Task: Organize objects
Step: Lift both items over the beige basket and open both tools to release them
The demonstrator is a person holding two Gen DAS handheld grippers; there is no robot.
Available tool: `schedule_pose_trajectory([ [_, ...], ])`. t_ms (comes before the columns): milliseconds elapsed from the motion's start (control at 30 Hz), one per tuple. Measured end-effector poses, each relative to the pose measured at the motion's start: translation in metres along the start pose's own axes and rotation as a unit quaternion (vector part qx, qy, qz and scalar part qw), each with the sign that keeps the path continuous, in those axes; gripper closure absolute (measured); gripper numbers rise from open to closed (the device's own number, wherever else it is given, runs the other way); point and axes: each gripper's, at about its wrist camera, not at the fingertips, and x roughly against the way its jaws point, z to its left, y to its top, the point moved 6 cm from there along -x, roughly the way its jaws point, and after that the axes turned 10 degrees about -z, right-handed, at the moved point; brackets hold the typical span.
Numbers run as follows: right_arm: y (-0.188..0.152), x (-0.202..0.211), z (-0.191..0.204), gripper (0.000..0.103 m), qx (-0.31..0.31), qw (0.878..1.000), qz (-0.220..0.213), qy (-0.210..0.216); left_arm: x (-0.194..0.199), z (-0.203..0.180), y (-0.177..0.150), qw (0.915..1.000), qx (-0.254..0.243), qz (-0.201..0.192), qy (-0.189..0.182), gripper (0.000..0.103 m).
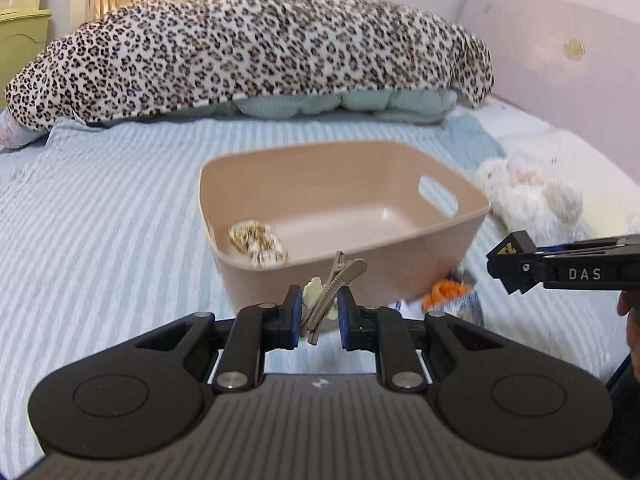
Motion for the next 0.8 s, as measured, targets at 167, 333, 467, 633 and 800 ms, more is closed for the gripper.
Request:
schedule_pose_trajectory([
  [167, 0.029, -0.007, 0.0, 0.074, 0.003, 0.999, -0.035, -0.01, -0.011, 0.003, 0.021, 0.9997, 0.004, -0.021, 0.011, 0.083],
  [333, 0.051, -0.027, -0.006, 0.074, -0.013, 0.999, -0.051, -0.012, -0.033, 0.004, 0.035, 0.9993, 0.016, -0.029, 0.018, 0.083],
  [467, 0.06, -0.049, -0.011, 0.074, -0.027, 0.998, -0.054, -0.016, -0.058, 0.004, 0.04, 0.9989, 0.015, -0.03, 0.033, 0.083],
  [633, 0.056, -0.078, -0.016, 0.074, -0.046, 0.998, -0.039, -0.018, -0.092, 0.003, 0.04, 0.9977, 0.017, -0.017, 0.063, 0.083],
  [800, 0.05, -0.103, -0.011, 0.074, -0.032, 0.999, -0.025, -0.032, -0.125, 0.002, 0.032, 0.9945, 0.024, 0.024, 0.099, 0.083],
])
